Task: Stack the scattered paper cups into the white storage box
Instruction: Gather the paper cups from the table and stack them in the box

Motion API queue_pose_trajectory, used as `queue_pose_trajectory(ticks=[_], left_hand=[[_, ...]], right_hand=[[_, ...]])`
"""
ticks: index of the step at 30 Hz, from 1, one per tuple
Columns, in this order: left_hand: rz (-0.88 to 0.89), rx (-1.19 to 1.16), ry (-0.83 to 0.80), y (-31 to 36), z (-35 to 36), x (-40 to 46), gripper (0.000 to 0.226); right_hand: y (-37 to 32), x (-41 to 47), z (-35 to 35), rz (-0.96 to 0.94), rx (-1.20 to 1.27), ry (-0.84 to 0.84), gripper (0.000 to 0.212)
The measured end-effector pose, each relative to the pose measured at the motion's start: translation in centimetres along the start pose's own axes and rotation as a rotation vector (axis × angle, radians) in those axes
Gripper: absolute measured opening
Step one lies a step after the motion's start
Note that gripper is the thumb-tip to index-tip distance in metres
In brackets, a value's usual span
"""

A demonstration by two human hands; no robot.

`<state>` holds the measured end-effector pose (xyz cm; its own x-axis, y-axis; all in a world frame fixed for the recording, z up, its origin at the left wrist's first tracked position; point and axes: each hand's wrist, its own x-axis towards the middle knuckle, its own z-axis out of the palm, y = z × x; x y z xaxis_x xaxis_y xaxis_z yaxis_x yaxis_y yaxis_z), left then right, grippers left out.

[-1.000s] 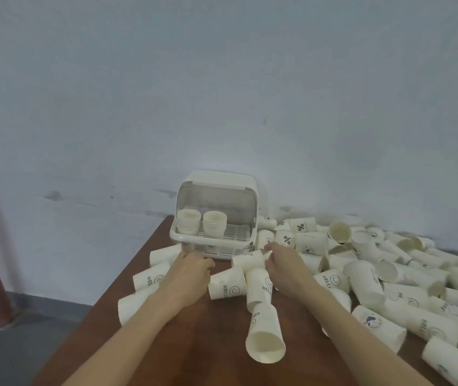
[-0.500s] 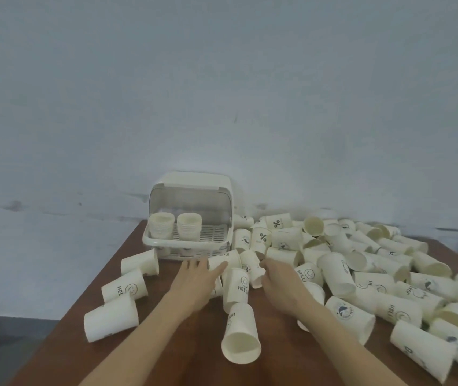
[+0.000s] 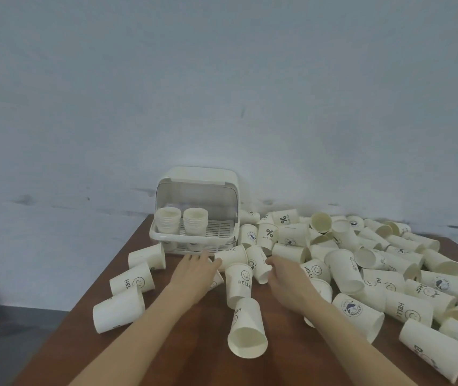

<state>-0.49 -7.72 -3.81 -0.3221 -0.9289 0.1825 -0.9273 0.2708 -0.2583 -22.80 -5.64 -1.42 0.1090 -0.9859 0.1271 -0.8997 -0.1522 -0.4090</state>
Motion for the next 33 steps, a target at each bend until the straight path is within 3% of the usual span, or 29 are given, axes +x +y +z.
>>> queue_pose_trajectory(ticks=[9,21,33], left_hand=[[-0.133,-0.096,0.179,-1.9,-1.1,-0.7,0.012],[-0.082,-0.157,0.457,0.0,-3.8,-0.1,0.022],[-0.015,-0.196,0.497,2.3,-5.2,2.0,0.017]], right_hand=[[-0.6,-0.3,-0.3,-0.001,-0.011,0.004,0.042],[0.2,-0.7,-1.7,0.002,-0.042,0.055,0.038],[2.2,-1.5,-4.0,0.048,-0.007,0.09,0.034]])
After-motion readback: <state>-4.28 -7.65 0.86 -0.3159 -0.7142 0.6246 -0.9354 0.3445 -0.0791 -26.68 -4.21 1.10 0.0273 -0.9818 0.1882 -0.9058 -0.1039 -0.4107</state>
